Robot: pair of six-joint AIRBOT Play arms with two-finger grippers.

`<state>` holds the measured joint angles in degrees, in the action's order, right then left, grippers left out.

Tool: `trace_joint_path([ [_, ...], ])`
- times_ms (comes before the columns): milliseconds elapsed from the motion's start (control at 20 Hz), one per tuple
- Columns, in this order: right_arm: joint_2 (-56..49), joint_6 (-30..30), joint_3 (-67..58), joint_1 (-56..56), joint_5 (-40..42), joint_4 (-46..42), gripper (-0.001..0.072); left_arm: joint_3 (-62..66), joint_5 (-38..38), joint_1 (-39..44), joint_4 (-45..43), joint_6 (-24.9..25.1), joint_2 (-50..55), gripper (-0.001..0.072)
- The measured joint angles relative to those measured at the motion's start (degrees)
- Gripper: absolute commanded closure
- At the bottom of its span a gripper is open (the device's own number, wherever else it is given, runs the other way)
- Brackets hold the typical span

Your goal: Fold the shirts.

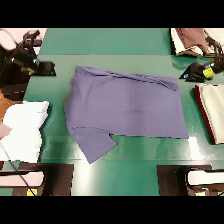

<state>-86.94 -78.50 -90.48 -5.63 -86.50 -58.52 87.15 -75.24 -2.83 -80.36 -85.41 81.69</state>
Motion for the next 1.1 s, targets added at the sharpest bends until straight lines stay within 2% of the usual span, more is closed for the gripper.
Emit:
trace_joint_path([
  [250, 11.08, 1.57, 15.06, -0.20, 2.73, 5.84, 0.0260, -30.99, 5.95, -1.36, 6.29, 0.02, -17.14, 0.0209],
  [400, 15.82, 1.95, 20.11, 0.74, 4.63, 6.97, 0.0261, -44.26, 8.48, -1.51, 11.78, 0.11, -23.02, 0.0209],
  [650, 19.06, 2.10, 22.97, 1.44, 6.34, 7.65, 0.0261, -56.19, 13.07, -1.62, 20.39, 2.38, -26.18, 0.0210],
  [900, 19.74, 2.12, 23.56, 1.55, 6.84, 7.89, 0.0261, -61.86, 17.53, -1.70, 27.65, 4.42, -26.97, 0.0213],
  [1000, 19.82, 2.14, 23.61, 1.11, 6.82, 7.87, 0.0261, -62.14, 19.17, -1.62, 29.18, 5.40, -26.75, 0.0548],
  [1050, 19.87, 2.14, 23.65, 0.42, 6.54, 7.72, 0.0261, -61.75, 19.58, -1.68, 29.11, 5.99, -26.77, 0.0642],
  [1100, 19.87, 2.12, 23.69, -0.50, 5.86, 7.54, 0.0261, -60.98, 19.80, -1.64, 30.38, 6.45, -26.84, 0.0684],
])
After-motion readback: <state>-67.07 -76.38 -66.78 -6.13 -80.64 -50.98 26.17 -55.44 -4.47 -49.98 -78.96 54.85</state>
